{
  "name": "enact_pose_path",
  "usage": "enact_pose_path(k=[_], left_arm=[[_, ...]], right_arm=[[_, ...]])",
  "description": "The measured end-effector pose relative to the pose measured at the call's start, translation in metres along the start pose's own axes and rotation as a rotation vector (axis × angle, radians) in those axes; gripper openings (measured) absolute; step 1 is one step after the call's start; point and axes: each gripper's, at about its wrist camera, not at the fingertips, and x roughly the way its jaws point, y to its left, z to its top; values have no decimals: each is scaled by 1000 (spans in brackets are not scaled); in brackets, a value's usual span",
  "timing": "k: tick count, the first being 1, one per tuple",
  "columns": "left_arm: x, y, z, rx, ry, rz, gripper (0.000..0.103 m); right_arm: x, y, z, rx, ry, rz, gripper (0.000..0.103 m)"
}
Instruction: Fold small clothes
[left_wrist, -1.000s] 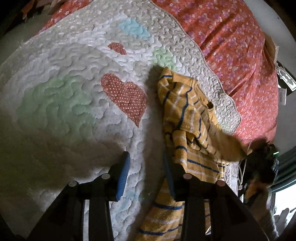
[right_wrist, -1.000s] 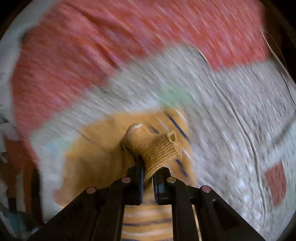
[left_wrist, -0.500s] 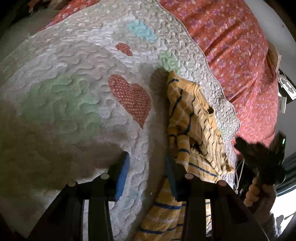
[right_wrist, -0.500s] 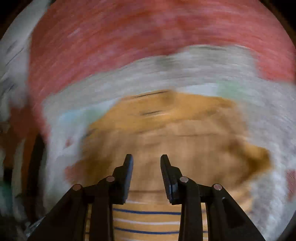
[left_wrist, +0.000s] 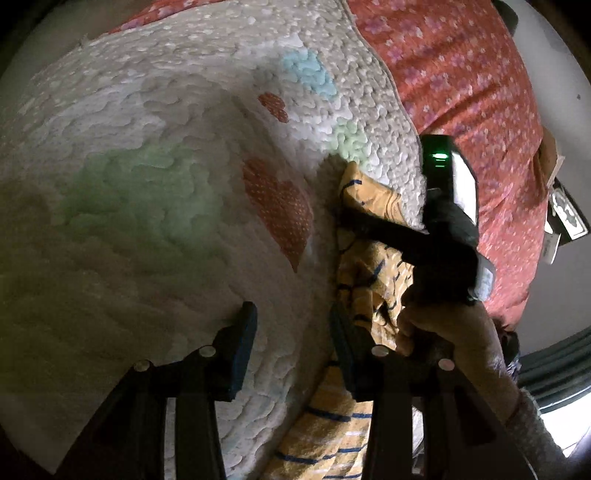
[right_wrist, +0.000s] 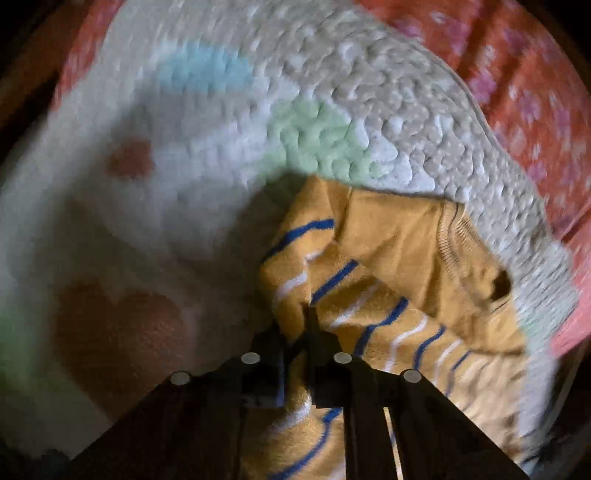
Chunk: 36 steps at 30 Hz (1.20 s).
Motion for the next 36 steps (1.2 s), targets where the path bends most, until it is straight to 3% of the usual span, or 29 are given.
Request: enact_pose_path(k=[3, 5, 7, 10, 12, 13, 15, 17, 18, 20, 22, 23, 27, 31, 34, 36], left_arm=[[0, 5, 3, -36, -1, -15, 40], [0, 4, 4, -37, 1, -18, 40], [0, 5, 4, -29, -6, -11, 40], [0, 5, 4, -23, -16, 2, 41], [2, 2, 2, -8, -22, 16, 43], [2, 0, 1, 3, -25, 24, 43], [2, -4, -2, 32, -29, 35, 45], [1, -8, -7, 63, -23, 32, 48], [1, -10, -10, 79, -15, 29, 49], [1, -13, -16, 104, 1, 24, 49], [1, -16, -22, 119, 5, 30, 49], [0, -18, -24, 125, -3, 38, 49], [-12, -16, -30, 125, -76, 103, 49], [-21, -5, -38, 84, -80, 145, 49], [-30, -12, -54, 112, -70, 227, 49], [-33, -21, -65, 131, -43, 277, 49]], right_arm=[[-4, 7, 8, -5, -43, 89, 9], [3, 10, 11, -8, -21, 172, 14], [5, 9, 9, 4, 0, 204, 32], [-31, -10, -8, 52, -87, 231, 39], [-63, -35, -27, 97, -153, 227, 55], [-72, -46, -35, 110, -173, 215, 58], [-96, -84, -66, 159, -204, 157, 59], [-106, -117, -96, 234, -155, 111, 58], [-115, -128, -112, 289, -144, 125, 53], [-144, -140, -162, 388, -155, 231, 52], [-169, -123, -213, 402, -173, 233, 52], [-180, -105, -248, 386, -170, 195, 52], [-197, -48, -324, 223, -205, 92, 52], [-219, -33, -346, 192, -210, 125, 52], [-250, -35, -357, 174, -312, 102, 55], [-266, -57, -365, 239, -394, 130, 70]])
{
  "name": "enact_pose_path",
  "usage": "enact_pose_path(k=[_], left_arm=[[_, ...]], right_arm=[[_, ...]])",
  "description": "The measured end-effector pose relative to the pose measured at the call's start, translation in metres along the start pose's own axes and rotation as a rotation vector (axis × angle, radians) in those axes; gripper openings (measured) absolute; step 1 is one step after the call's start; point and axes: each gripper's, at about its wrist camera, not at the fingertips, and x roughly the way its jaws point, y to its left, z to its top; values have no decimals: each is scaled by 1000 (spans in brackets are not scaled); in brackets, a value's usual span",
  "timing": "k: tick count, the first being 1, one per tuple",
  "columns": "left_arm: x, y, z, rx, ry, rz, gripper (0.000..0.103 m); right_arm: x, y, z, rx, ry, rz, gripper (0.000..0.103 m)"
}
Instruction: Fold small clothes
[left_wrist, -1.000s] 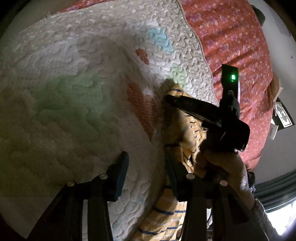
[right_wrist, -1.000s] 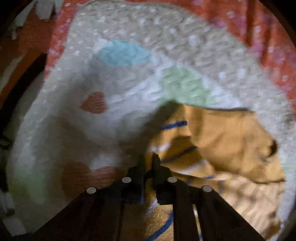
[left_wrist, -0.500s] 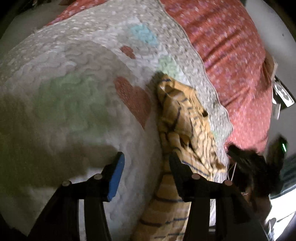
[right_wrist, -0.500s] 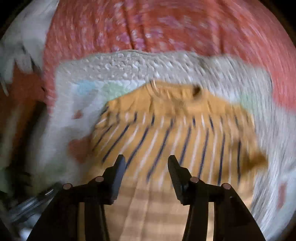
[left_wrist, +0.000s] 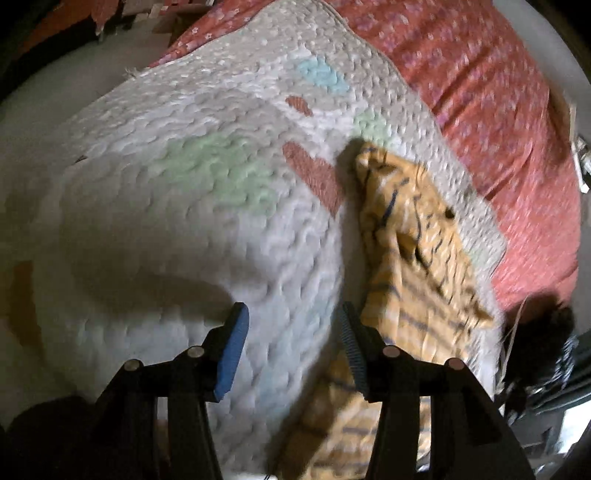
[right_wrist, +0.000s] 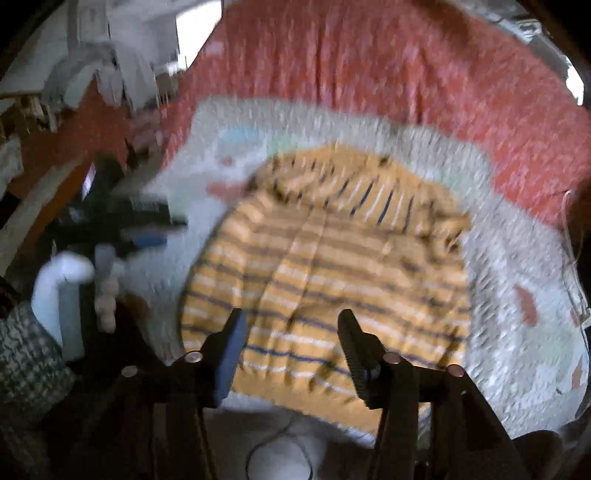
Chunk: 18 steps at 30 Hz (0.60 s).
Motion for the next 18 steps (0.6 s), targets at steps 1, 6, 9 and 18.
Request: enact_pose_path(k=[1, 6, 9, 18], left_arm=[[-1, -6, -3, 10, 15, 13, 49], [-9, -42, -26, 134, 33, 50, 58], [2, -39, -48, 136, 84, 68, 58], [32, -39, -98, 225, 158, 93, 80]], right_arm=[[-1, -12, 3, 42, -18, 12, 72], [34, -113, 10, 271, 47, -28, 74], [58, -168, -14, 379, 128, -116, 74], [107, -223, -87, 703, 335, 24, 74]])
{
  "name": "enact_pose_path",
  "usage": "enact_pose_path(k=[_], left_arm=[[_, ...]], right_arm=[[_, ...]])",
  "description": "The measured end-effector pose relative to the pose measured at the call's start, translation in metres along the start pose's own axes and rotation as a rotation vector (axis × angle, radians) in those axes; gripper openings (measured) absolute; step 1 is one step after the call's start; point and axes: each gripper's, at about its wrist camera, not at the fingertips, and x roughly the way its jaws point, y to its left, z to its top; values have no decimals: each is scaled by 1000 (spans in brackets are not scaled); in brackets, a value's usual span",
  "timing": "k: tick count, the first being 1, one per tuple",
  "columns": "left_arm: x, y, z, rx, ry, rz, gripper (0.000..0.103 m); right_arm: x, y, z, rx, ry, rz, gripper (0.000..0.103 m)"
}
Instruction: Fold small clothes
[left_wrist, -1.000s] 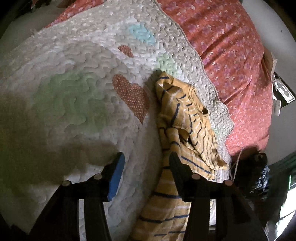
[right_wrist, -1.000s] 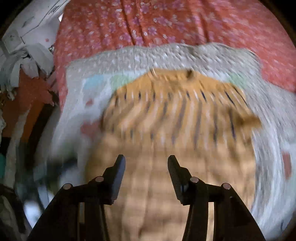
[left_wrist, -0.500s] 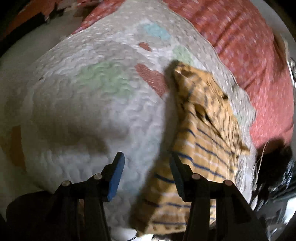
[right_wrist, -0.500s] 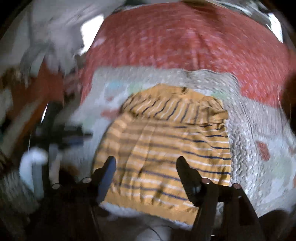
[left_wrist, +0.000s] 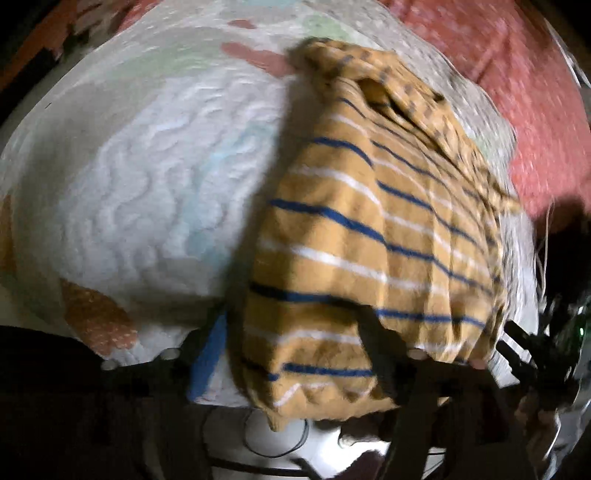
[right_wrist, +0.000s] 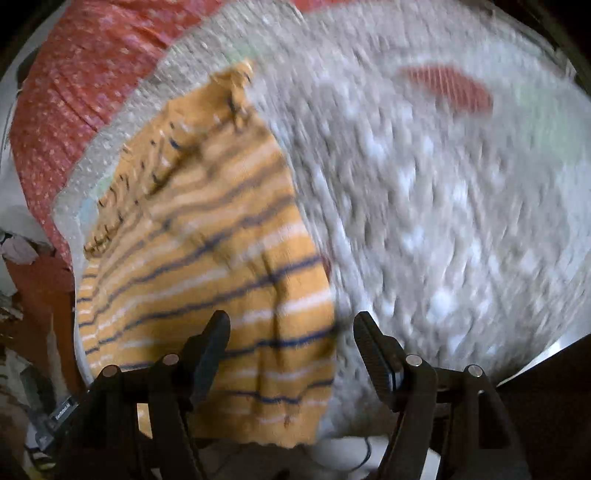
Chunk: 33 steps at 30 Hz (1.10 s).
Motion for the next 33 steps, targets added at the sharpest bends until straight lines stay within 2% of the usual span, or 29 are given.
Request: enact_pose_path(k=[3, 5, 10, 11, 12, 13, 14, 15, 17, 18, 19, 21, 22, 27, 33], left_arm=[[7, -6, -10, 29, -7, -9, 92], [9, -11, -16, 43, -2, -15, 97], [12, -14, -23, 39, 50, -44, 97], [11, -13, -24, 30, 58, -44, 92], [9, -12, -23, 16, 66, -32, 80], [7, -10, -23, 7, 74, -24, 74], [5, -7, -24, 2, 78, -29, 58], [2, -5, -24, -11, 86, -45, 31], [2, -3, -21, -47, 120, -123, 11], [2, -2, -20, -66, 135, -158, 11], [0, -4, -20, -65, 134, -153, 11], [-5, -6, -17, -63, 134, -159, 11], [-7, -7, -15, -67, 134, -162, 11], [-30, -12, -14, -50, 120, -166, 11], [-47, -9, -30, -42, 124, -202, 11]], right_arm=[[15, 0, -11, -10, 52, -13, 74], [21, 3, -18, -16, 67, -19, 74], [39, 7, -35, -30, 93, -34, 76], [40, 9, -37, -28, 91, -26, 77], [42, 12, -40, -30, 92, -18, 77], [42, 15, -42, -35, 93, -15, 77], [43, 19, -46, -45, 97, -11, 77], [43, 23, -48, -52, 102, -6, 77], [45, 26, -55, -64, 136, 9, 76], [46, 28, -60, -71, 164, 35, 67], [47, 32, -64, -84, 185, 49, 58], [43, 40, -66, -119, 197, 68, 16], [38, 43, -65, -129, 191, 73, 11], [-1, 42, -64, -57, 155, 216, 9], [-22, 48, -81, -78, 163, 228, 8]])
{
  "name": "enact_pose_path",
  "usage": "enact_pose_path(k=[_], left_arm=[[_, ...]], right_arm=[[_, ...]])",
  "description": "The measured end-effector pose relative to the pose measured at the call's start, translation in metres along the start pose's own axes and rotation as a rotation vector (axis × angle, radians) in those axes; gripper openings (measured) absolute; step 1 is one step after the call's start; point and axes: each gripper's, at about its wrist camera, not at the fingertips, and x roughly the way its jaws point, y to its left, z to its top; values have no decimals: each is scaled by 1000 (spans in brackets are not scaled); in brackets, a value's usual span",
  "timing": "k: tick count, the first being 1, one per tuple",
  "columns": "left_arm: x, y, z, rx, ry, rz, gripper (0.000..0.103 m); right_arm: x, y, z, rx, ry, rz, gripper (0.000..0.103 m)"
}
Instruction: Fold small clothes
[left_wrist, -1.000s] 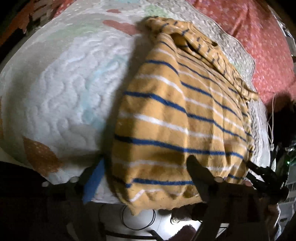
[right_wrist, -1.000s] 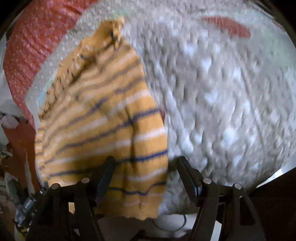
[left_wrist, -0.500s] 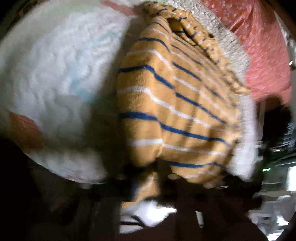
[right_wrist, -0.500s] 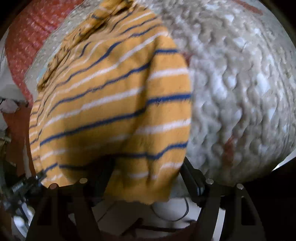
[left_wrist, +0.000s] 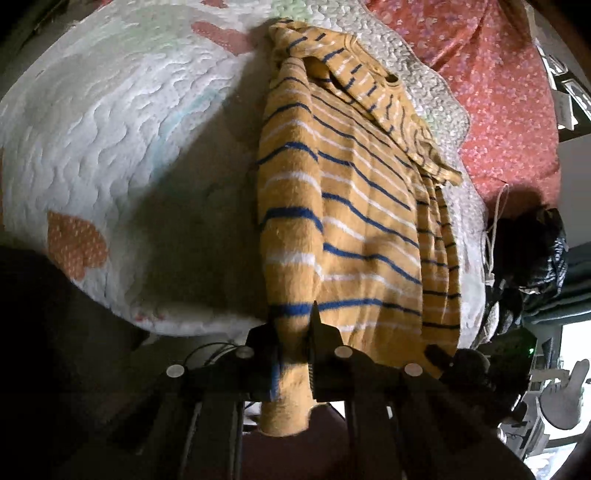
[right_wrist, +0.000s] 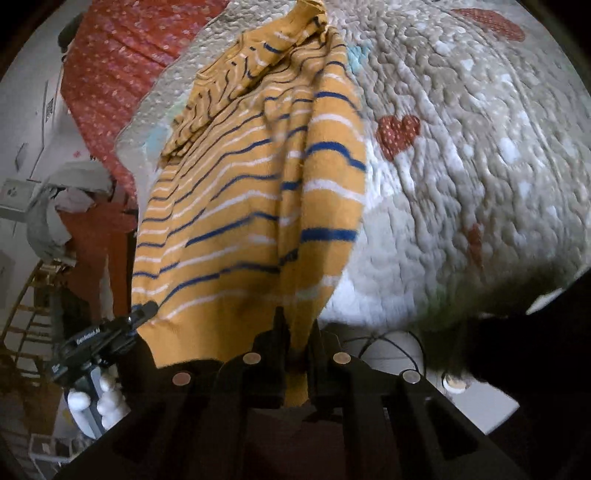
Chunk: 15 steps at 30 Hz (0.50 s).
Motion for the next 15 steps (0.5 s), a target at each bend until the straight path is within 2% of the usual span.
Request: enact_pose_path(k=[6, 11, 15], left_arm=[[-14, -1, -25, 24, -2, 2, 11], [-14, 13, -52, -8, 40, -15, 11], [-27, 27, -47, -88, 5, -156, 11]], right_arm=[[-8, -8, -3, 7, 16, -13, 8], [2, -25, -14, 67, 100, 16, 8], [-3, -16, -2, 42, 66, 73, 8]])
